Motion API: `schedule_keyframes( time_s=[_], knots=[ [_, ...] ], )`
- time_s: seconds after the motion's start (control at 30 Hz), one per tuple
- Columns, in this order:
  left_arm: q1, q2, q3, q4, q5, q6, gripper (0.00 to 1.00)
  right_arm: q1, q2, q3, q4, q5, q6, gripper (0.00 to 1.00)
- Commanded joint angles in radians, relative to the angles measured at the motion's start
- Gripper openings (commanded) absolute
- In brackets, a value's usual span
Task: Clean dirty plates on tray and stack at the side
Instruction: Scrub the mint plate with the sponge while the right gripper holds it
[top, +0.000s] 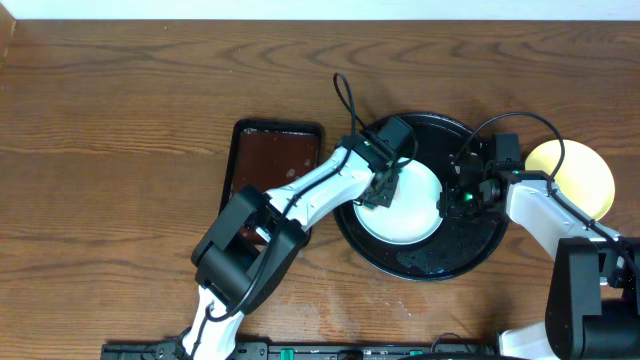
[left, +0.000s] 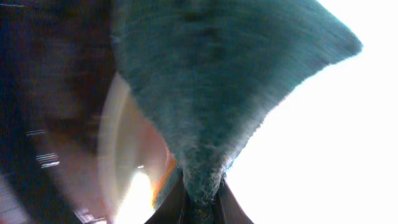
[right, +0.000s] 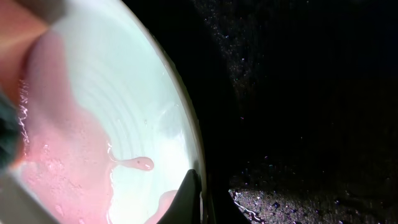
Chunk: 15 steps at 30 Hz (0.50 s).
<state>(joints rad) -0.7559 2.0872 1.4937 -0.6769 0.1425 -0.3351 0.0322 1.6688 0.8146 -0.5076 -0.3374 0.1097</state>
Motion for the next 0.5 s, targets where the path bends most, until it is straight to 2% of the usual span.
schedule_keyframes(
  time_s=[0.0, 0.27, 0.47],
  knots=[
    [-0.039, 0.037, -0.032, 0.014, 0.295, 0.08, 0.08, 0.015, 0.033, -0.026, -0.026, 0.053, -0.036, 0.01],
    [-0.06, 0.037, -0.032, 0.114, 0.364, 0.073, 0.07, 0.015, 0.033, -0.026, -0.023, 0.053, -0.036, 0.01],
    [-0.035, 0.037, -0.032, 0.109, 0.352, 0.072, 0.08, 0.015, 0.033, -0.026, -0.024, 0.052, -0.036, 0.01]
  ],
)
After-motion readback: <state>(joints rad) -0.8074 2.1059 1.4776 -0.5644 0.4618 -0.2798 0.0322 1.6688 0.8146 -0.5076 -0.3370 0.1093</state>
